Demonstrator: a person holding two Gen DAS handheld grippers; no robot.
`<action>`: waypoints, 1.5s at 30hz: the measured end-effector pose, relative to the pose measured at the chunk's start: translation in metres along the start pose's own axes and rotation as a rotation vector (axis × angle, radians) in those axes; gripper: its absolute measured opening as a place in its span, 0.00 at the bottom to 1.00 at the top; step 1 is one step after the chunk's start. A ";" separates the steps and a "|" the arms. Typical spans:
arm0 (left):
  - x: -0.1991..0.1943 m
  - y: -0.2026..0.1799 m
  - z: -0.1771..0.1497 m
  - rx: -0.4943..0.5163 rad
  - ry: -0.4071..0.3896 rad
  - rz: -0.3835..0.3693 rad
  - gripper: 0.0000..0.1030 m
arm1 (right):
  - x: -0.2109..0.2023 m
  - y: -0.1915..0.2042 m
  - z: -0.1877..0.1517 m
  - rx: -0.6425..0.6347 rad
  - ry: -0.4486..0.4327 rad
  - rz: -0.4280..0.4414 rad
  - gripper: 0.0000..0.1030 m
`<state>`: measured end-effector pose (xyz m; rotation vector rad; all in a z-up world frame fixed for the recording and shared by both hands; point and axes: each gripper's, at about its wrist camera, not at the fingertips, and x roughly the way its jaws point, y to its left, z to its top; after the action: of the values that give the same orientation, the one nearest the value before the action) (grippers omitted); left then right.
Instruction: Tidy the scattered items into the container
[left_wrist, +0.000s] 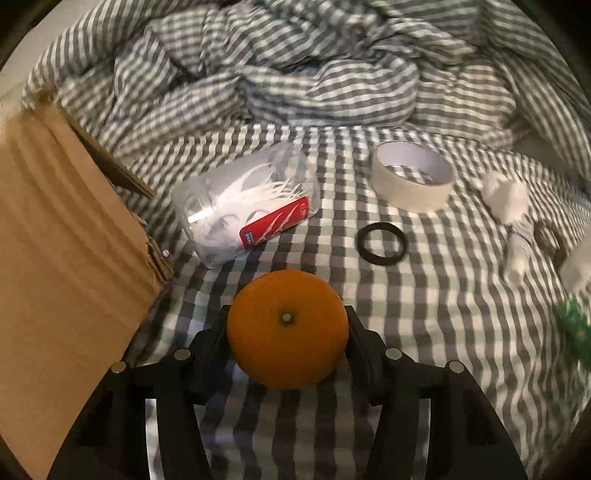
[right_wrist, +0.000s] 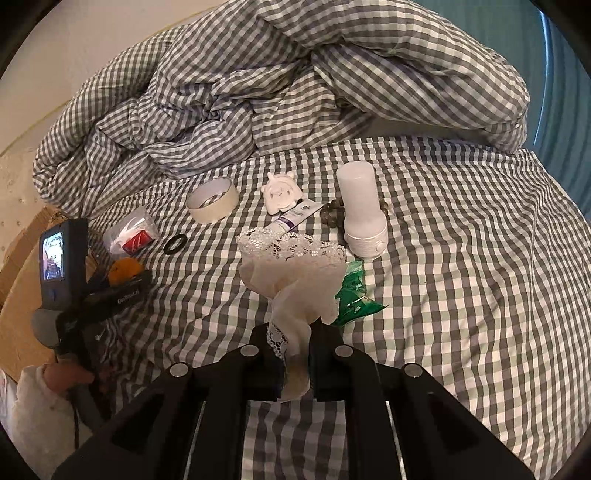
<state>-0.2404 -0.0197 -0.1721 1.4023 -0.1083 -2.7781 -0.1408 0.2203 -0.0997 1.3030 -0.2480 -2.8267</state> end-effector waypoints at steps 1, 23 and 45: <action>-0.009 0.001 -0.001 -0.011 -0.012 -0.026 0.56 | -0.002 0.001 0.000 -0.003 -0.003 0.003 0.09; -0.205 0.183 -0.009 -0.206 -0.182 0.258 0.57 | -0.052 0.106 -0.009 -0.167 -0.057 0.068 0.09; -0.203 0.255 -0.046 -0.364 -0.173 0.246 1.00 | -0.071 0.325 0.038 -0.466 -0.124 0.371 0.09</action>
<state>-0.0846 -0.2651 -0.0175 0.9907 0.1990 -2.5449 -0.1394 -0.0896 0.0278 0.8810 0.1484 -2.4462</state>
